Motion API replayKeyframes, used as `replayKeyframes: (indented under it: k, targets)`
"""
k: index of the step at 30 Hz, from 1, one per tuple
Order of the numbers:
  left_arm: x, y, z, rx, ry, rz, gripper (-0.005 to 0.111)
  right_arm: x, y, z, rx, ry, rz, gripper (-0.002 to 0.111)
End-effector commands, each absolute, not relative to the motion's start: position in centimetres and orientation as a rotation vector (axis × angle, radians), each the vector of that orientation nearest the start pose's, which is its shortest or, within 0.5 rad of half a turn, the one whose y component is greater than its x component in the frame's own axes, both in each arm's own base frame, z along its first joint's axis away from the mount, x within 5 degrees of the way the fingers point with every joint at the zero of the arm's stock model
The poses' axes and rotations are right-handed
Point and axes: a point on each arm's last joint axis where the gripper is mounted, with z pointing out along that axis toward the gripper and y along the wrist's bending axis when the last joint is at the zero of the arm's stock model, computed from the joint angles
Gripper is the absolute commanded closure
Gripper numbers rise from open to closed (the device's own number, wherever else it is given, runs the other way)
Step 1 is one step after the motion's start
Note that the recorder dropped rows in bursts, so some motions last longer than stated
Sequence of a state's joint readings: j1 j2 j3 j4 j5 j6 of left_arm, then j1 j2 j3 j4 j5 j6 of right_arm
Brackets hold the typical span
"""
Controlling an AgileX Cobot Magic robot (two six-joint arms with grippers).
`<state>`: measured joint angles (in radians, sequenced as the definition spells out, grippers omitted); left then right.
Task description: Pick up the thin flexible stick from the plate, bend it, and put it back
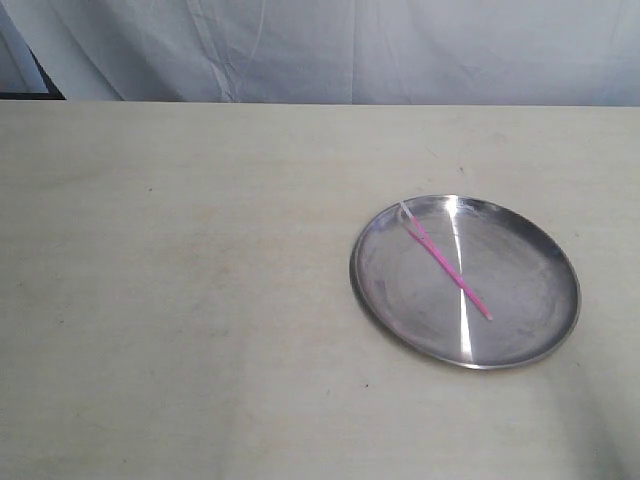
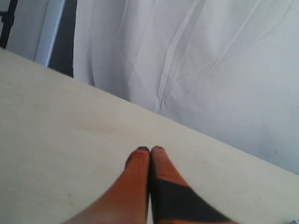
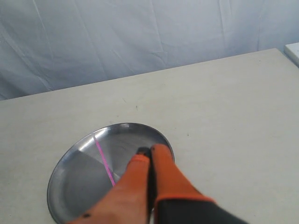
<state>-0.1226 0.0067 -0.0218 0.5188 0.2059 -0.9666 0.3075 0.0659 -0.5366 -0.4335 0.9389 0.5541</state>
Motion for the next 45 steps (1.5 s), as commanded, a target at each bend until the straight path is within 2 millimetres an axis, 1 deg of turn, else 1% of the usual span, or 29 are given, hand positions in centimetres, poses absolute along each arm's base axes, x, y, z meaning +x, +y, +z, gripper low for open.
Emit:
replayKeyframes:
  k: [1, 3, 7, 37, 40, 42, 45]
  targets:
    - [5.44, 0.52, 19.08, -0.455, 1.730, -0.383, 0.107, 1.14, -2.89, 30.36, 0.214, 1.862, 0.072, 0.108]
    - [5.49, 0.46, 18.59, -0.462, 1.743, -0.393, 0.107, 1.14, -2.89, 30.36, 0.214, 1.862, 0.072, 0.108]
    - [5.52, 0.29, 18.77, -0.494, 1.719, -0.455, 0.107, 1.14, -2.90, 30.36, 0.214, 1.861, 0.070, 0.108]
    - [5.52, 0.28, 18.76, -0.494, 1.719, -0.455, 0.107, 1.14, -2.90, 30.36, 0.216, 1.861, 0.072, 0.108]
    - [5.52, 0.28, 18.76, -0.494, 1.719, -0.455, 0.107, 1.14, -2.58, 30.32, 0.246, 1.864, 0.143, 0.108]
    - [5.52, 0.28, 18.76, -0.494, 1.719, -0.455, 0.107, 1.25, -2.48, 30.34, 0.240, 1.849, 0.151, 0.108]
    - [5.52, 0.28, 18.76, -0.494, 1.719, -0.455, 0.107, 1.67, -2.25, 30.31, 0.210, 1.752, 0.125, 0.108]
